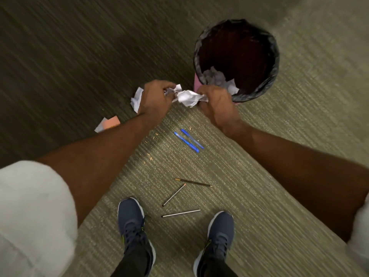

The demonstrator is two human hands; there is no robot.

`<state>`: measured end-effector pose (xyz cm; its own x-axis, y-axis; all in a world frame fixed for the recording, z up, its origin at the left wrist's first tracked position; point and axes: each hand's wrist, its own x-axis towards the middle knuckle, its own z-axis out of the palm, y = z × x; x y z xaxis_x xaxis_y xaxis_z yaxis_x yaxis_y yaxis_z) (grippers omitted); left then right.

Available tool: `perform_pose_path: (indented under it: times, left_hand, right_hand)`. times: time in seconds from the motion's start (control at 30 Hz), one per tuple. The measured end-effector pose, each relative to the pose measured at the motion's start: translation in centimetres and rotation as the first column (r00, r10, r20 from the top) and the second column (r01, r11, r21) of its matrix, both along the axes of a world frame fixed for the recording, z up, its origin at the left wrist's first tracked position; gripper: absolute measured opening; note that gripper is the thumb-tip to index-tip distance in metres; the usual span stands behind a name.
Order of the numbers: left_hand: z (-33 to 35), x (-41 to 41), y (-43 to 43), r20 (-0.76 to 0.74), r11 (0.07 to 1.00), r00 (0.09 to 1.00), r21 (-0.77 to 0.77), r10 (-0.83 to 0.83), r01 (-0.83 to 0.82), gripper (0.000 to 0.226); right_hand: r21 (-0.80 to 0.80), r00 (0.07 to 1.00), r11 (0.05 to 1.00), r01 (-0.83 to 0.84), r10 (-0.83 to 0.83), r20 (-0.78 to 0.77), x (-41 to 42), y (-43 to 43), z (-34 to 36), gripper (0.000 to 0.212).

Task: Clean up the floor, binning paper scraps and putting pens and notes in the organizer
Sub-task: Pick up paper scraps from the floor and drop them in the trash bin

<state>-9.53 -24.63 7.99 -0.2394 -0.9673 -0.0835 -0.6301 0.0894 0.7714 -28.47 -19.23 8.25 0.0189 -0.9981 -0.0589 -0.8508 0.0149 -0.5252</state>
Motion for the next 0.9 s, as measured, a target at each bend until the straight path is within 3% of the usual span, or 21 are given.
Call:
perform_pose_path:
  times: [0.13,0.47,0.6,0.73,0.9]
  left_hand:
    - [3.6,-3.0,-1.1,-0.072,0.998,0.996,0.028,0.049,-0.047,0.019]
    - [7.2,-10.2,-3.5,0.003,0.999,1.0,0.051,0.013,-0.013,0.025]
    - [7.7,-12.7,-3.7,0.046,0.997,0.998,0.069,-0.036,0.033,0.022]
    - [8.2,-14.6,-4.0,0.055,0.994,0.998,0.104,-0.038,0.032,0.056]
    - [8.8,-15.2,-3.6,0.071,0.992,0.996,0.116,-0.059,0.051,0.065]
  right_hand:
    - [-0.035,0.993,0.993,0.115,-0.115,-0.019,-3.6,-1.3,3.7,0.019]
    - [0.042,0.935,0.934,0.355,-0.355,-0.007,-11.5,-2.4,7.3,0.028]
    - [0.066,0.932,0.93,0.361,-0.362,0.005,-12.6,-2.5,7.9,0.051]
    - [0.082,0.928,0.925,0.371,-0.372,-0.004,-13.2,-2.9,8.4,0.055]
    - [0.053,0.936,0.936,0.348,-0.343,-0.083,-13.7,-2.4,8.6,0.051]
